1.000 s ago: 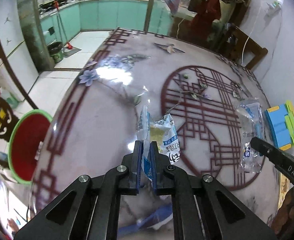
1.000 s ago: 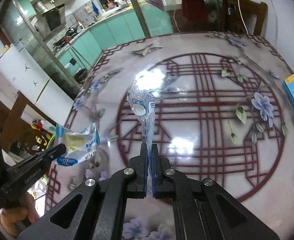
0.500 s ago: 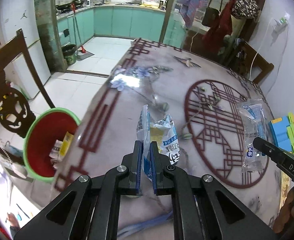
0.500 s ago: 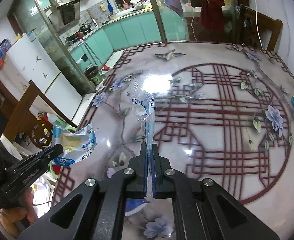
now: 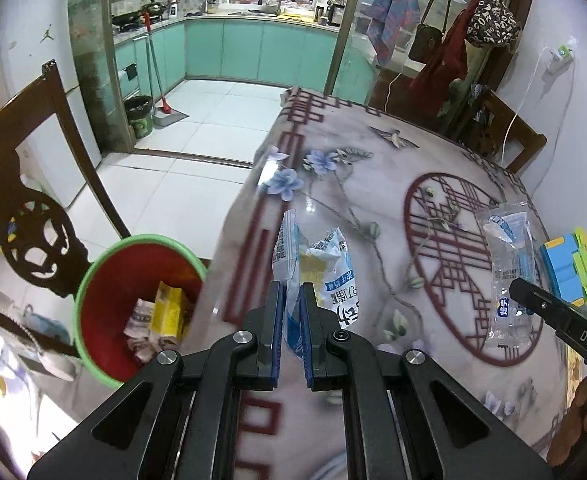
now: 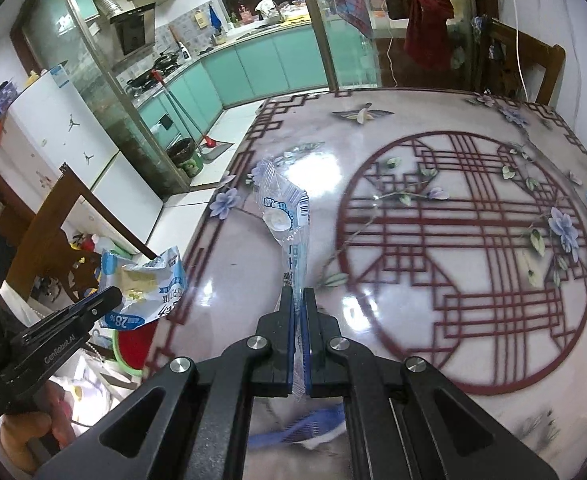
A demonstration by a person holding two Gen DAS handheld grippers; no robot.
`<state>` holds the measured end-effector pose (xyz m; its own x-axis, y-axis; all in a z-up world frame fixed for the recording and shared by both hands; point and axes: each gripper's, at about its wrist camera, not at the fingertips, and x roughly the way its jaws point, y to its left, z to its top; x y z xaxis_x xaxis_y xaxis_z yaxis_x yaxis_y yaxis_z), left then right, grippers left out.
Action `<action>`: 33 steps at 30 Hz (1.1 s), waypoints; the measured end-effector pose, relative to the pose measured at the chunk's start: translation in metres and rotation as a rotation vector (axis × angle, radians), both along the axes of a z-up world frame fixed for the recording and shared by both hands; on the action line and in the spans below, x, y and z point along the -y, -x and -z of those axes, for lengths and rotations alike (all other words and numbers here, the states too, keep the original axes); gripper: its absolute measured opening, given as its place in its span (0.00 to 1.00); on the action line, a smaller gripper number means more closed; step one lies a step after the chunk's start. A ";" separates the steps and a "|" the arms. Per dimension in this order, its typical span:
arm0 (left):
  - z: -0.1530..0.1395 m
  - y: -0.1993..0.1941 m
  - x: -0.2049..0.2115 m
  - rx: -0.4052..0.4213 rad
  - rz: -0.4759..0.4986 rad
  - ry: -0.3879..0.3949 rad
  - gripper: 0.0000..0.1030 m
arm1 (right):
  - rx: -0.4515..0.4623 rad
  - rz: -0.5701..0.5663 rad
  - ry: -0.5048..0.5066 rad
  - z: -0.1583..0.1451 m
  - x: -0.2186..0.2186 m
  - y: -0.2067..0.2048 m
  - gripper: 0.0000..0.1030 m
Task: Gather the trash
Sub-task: 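Carry clear wrapper and blue-white snack wrapper over the red bucket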
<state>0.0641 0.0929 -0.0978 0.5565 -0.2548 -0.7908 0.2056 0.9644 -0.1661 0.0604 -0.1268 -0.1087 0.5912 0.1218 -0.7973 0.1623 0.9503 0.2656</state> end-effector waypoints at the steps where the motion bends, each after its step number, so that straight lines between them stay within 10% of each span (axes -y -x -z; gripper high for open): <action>1: 0.000 -0.001 -0.004 0.000 0.002 0.002 0.08 | -0.002 0.001 0.001 0.000 -0.005 -0.001 0.02; 33: 0.015 -0.031 -0.140 -0.026 -0.087 0.043 0.08 | -0.020 -0.085 0.039 0.001 -0.152 -0.044 0.02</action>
